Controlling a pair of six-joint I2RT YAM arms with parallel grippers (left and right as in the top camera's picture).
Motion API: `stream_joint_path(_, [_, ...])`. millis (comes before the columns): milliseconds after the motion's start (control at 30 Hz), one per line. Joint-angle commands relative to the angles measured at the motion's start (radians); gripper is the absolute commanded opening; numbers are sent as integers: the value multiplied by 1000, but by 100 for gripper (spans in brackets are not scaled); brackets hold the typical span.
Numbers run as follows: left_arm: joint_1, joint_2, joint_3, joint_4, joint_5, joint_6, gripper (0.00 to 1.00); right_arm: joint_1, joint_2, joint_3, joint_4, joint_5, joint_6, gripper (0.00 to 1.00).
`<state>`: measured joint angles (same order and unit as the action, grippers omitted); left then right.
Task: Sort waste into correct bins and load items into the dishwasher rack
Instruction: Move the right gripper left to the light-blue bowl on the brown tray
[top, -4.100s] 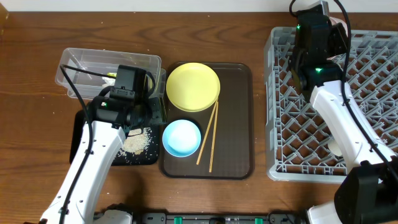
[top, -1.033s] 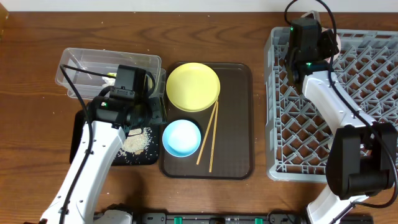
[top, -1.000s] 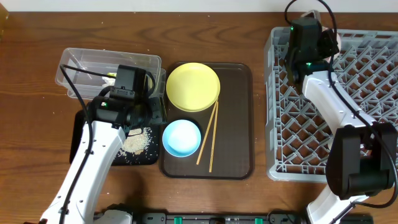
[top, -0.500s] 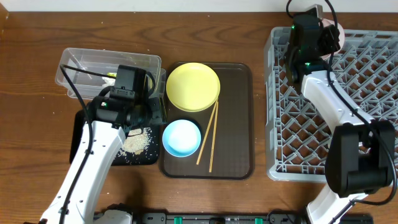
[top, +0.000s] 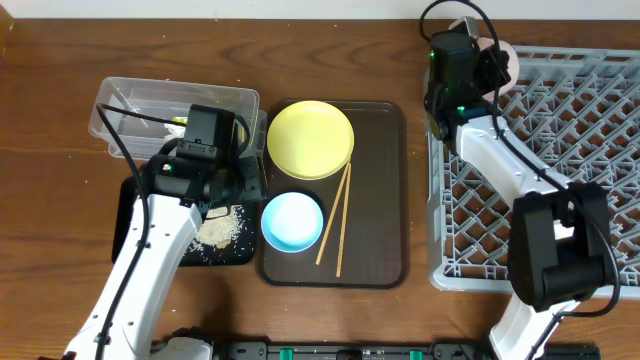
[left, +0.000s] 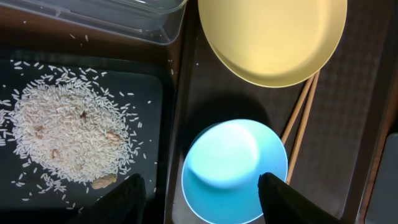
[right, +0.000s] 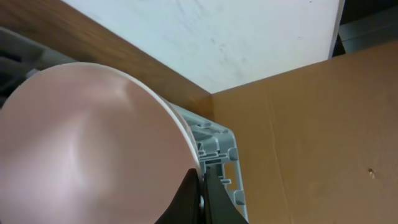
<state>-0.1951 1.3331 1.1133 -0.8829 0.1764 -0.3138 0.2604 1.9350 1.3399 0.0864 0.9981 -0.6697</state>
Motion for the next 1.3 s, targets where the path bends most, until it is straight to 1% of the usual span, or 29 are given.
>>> stream_joint_path(0, [2,-5,3,-3,-9,3,61,24,40,6,-6,50,-8,1])
stream_joint_path(233, [2,-5,3,-2,-9,3,61,47,47,6,-23,129,24,1])
stream_joint_path(333, [2,-5,3,-2,-9,3,61,60,45,6,-52,187,126,1])
stream_joint_path(433, [2,-5,3,-2,-9,3,61,84,45,6,-167,183,258,1])
stream_joint_path(633, [2,-5,3,-2,-9,3,61,113,39,6,-437,80,543,1])
stream_joint_path(733, [2,-5,3,-2,-9,3,61,114,8,6,-522,31,626,1])
stream_joint_path(767, [2,-5,3,-2,-9,3,61,113,-13,6,-546,0,645,3])
stream_joint_path(867, [2,-5,3,1,-9,3,61,109,-87,6,-588,-116,669,21])
stream_joint_path(933, [2,-5,3,2,-9,3,61,105,-144,6,-607,-206,669,29])
stream_joint_path(1000, [2,-5,3,1,-9,3,61,103,-200,6,-619,-270,669,31])
stream_joint_path(1100, [2,-5,3,-3,-9,3,62,103,-270,6,-623,-340,669,39])
stream_joint_path(1200, [2,-5,3,-15,-13,5,63,105,-328,6,-626,-471,669,41])
stream_joint_path(1233, [2,-5,3,-18,-13,6,66,106,-341,6,-632,-510,669,41])
stream_joint_path(1267, [2,-5,3,-18,-13,6,67,108,-352,6,-644,-553,673,41])
